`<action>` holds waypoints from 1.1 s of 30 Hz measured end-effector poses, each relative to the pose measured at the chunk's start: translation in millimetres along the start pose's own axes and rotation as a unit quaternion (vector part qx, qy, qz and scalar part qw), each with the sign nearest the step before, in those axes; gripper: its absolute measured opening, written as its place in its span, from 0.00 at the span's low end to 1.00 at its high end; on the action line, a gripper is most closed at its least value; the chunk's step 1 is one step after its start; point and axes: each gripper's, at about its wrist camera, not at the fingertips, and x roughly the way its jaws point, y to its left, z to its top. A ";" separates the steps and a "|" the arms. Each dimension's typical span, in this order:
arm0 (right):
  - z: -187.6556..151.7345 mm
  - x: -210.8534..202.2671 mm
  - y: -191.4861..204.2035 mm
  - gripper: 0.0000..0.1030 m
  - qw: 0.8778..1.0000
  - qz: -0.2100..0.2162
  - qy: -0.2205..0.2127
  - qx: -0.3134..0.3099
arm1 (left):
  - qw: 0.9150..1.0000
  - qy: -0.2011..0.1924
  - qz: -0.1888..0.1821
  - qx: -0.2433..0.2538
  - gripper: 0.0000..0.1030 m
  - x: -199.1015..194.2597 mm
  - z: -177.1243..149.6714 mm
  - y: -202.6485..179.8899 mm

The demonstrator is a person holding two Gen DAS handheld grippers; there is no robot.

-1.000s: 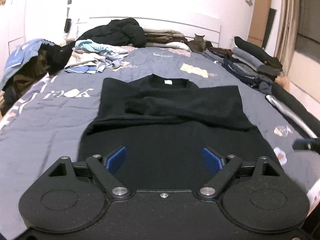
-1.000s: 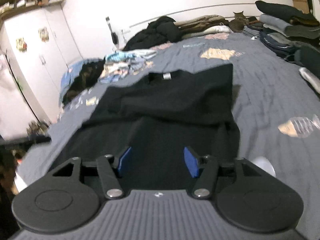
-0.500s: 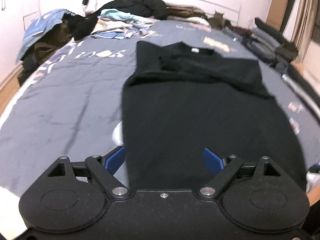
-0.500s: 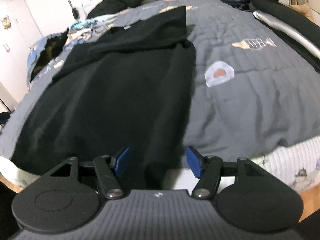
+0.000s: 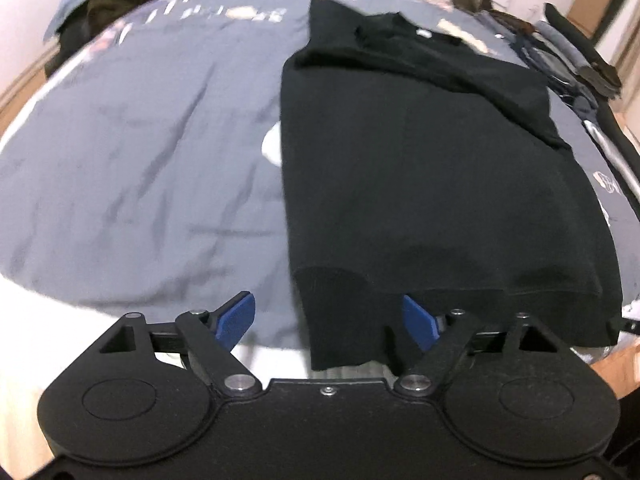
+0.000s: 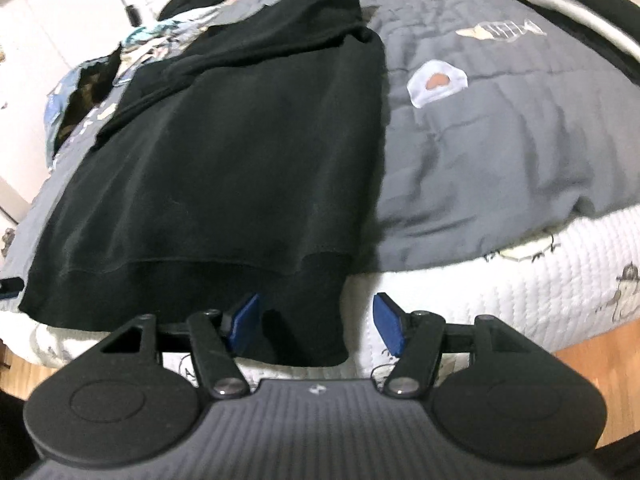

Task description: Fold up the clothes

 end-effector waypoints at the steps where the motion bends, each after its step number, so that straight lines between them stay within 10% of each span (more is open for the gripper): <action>1: -0.2 2.5 0.0 0.60 1.000 0.001 0.002 0.001 | 1.000 0.009 -0.003 -0.008 0.69 4.5 -2.3 2.6; 6: -2.2 18.7 -4.2 0.59 0.998 0.015 0.021 0.049 | 0.999 0.037 -0.019 -0.011 0.66 19.1 -10.5 1.0; 8: -2.3 21.5 -5.4 0.56 0.998 0.023 0.014 0.065 | 0.999 0.043 -0.027 -0.013 0.51 23.2 -12.9 0.4; 11: -2.0 20.5 -7.3 0.15 0.994 0.046 0.009 0.096 | 0.998 0.045 -0.039 -0.026 0.18 25.8 -15.6 1.9; 13: -1.7 16.8 -9.9 0.12 0.991 0.060 0.005 0.118 | 0.998 0.030 -0.052 -0.032 0.09 17.0 -14.3 1.4; 23: 18.3 -65.1 -20.5 0.09 0.965 0.170 -0.071 0.189 | 0.994 -0.053 -0.094 -0.011 0.06 -61.4 7.4 -9.4; 33: 39.0 -132.7 3.6 0.08 0.967 0.189 -0.069 0.154 | 0.992 -0.068 -0.092 0.059 0.05 -135.0 2.7 -36.2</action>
